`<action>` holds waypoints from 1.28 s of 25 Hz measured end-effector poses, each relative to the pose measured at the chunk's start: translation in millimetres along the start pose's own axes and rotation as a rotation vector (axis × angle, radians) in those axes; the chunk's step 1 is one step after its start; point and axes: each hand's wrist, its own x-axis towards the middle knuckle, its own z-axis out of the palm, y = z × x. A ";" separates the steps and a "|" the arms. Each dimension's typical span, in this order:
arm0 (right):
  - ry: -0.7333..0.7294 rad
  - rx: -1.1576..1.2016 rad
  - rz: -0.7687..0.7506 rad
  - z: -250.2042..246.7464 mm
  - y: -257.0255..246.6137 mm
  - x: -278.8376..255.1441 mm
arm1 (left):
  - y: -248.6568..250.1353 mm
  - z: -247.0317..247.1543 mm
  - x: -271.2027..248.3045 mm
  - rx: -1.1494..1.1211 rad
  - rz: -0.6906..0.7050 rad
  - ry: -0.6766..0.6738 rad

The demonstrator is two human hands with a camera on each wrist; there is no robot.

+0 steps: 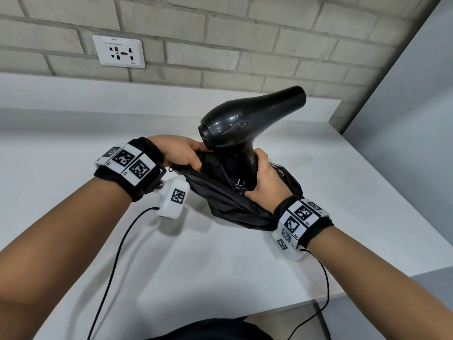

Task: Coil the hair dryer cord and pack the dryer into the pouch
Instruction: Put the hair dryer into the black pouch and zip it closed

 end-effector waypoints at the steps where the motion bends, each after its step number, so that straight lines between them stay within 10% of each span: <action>1: 0.031 -0.032 0.002 -1.3 0.4 -0.1 | 1.3 -2.6 -2.8 0.052 -0.015 0.024; 12: 0.166 -0.334 -0.053 -11.2 17.6 -6.0 | 25.7 -17.3 -24.0 0.383 -0.071 0.259; 32: -0.065 -0.923 -0.272 -8.4 16.7 -0.3 | 54.9 -7.1 -19.2 -0.137 0.279 0.340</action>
